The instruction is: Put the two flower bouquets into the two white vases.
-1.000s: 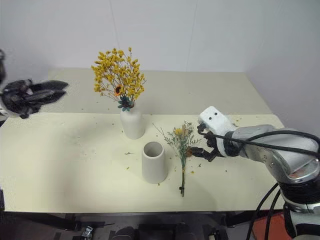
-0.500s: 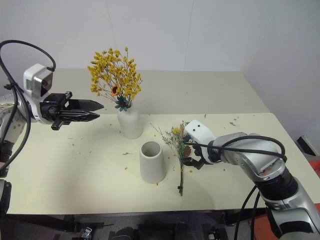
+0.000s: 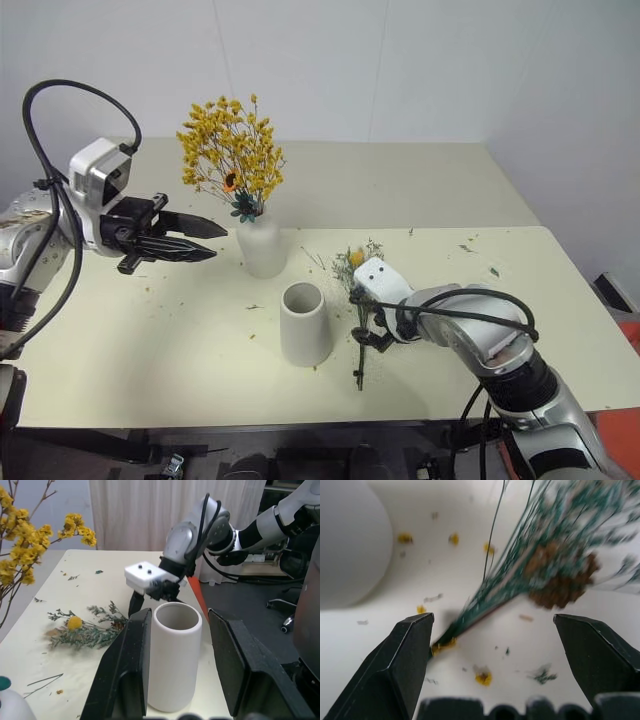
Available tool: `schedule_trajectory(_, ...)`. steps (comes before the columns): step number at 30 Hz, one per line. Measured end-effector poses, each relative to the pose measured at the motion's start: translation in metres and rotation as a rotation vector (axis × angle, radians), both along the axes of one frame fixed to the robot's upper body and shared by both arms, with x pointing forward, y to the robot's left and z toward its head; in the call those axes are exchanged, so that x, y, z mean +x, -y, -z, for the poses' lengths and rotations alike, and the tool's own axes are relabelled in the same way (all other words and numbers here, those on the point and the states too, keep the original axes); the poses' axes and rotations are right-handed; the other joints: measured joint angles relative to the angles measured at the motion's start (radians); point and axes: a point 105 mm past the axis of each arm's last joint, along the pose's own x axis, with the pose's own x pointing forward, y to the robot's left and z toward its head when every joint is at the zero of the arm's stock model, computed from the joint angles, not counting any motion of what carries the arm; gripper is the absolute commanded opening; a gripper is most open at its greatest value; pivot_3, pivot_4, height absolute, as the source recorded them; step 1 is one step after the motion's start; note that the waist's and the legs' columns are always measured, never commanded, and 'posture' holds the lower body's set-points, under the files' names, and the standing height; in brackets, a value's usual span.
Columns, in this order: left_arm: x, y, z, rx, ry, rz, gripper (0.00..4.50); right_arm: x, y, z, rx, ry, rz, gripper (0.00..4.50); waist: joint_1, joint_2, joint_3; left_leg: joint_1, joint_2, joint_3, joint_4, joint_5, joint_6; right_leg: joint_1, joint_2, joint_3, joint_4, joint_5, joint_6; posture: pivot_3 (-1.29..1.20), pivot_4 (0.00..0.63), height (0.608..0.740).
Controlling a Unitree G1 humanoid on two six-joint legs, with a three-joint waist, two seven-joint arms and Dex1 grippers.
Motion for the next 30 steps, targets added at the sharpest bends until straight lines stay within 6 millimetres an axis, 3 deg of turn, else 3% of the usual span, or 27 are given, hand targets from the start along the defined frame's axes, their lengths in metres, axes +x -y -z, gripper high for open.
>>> schedule_trajectory(4, 0.001, 0.004, 0.002, -0.008, -0.004, 0.013, 1.95, 0.0, 0.001, 0.002, -0.039, 0.018, 0.005, 4.5, 0.0, 0.0, 0.0, 0.0, 0.0, 0.0, 0.0, 0.0, 0.0, 0.0, 0.0, 0.0, 0.0, 0.0, 0.0, 0.0, 0.15, 0.74)
schedule_trajectory(17, -0.006, 0.015, -0.001, 0.006, -0.014, 0.065, 1.99, 0.002, 0.016, 0.002, -0.091, 0.024, 0.042, 0.16, -0.001, 0.0, 0.0, 0.0, 0.0, 0.0, 0.0, 0.0, 0.0, 0.0, 0.0, 0.0, 0.0, 0.0, 0.0, 0.0, 0.15, 0.74)
schedule_trajectory(30, -0.007, 0.015, 0.002, 0.052, 0.0, 0.056, 1.99, 0.004, 0.024, 0.0, -0.06, 0.037, 0.088, 0.07, 0.0, 0.0, 0.0, 0.0, 0.0, 0.0, 0.0, 0.0, 0.0, 0.0, 0.0, 0.0, 0.0, 0.0, 0.0, 0.0, 0.15, 0.74)
